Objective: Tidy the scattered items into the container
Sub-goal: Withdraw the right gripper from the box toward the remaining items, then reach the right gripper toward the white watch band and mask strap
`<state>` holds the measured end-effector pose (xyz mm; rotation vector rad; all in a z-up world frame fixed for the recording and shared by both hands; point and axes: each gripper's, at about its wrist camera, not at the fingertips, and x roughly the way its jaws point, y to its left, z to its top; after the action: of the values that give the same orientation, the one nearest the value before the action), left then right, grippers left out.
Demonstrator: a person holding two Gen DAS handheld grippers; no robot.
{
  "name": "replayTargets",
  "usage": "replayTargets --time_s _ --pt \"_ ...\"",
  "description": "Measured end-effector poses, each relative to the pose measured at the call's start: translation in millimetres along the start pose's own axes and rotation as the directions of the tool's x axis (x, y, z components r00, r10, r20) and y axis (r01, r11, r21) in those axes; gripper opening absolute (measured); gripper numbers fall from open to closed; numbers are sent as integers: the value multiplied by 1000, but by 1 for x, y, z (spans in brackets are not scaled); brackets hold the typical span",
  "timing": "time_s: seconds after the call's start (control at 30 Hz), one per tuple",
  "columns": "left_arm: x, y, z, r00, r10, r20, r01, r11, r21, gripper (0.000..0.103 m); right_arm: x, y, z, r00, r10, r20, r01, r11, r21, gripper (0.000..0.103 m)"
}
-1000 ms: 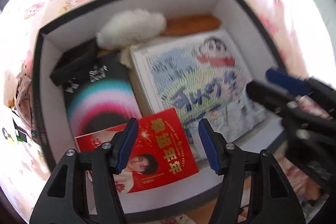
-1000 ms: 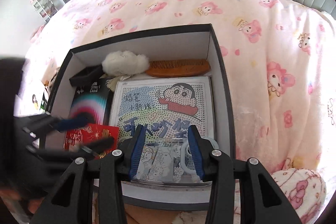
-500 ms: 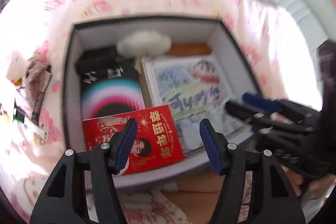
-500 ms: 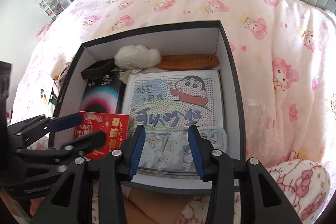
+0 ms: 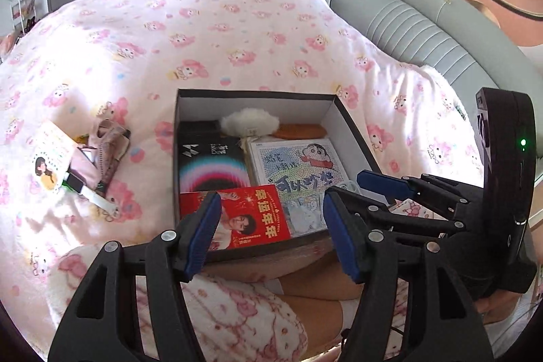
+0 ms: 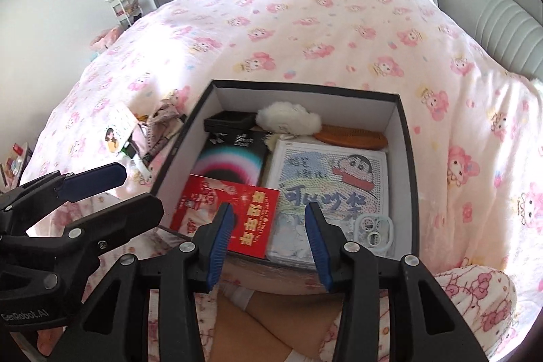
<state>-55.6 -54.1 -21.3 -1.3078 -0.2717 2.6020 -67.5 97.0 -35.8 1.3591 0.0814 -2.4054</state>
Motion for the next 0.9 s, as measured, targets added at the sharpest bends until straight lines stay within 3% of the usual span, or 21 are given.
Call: replayTargets --time_s 0.2,0.57,0.73,0.8,0.9 --pt "-27 17 -18 998 45 52 -44 999 -14 62 -5 31 -6 999 45 -1 -45 997 -60 39" --pt "-50 97 -41 991 104 79 -88 978 -188 48 30 113 0 991 116 -68 -127 974 -188 39" --pt "-45 157 -34 990 102 97 -65 943 -326 48 63 147 28 962 244 -125 -266 940 -212 39" --pt "-38 186 -31 987 129 95 -83 920 -382 48 78 146 46 960 249 -130 -268 950 -158 39" --pt "-14 234 -33 984 176 28 -143 875 -462 47 105 155 68 965 212 -153 -236 958 -161 39"
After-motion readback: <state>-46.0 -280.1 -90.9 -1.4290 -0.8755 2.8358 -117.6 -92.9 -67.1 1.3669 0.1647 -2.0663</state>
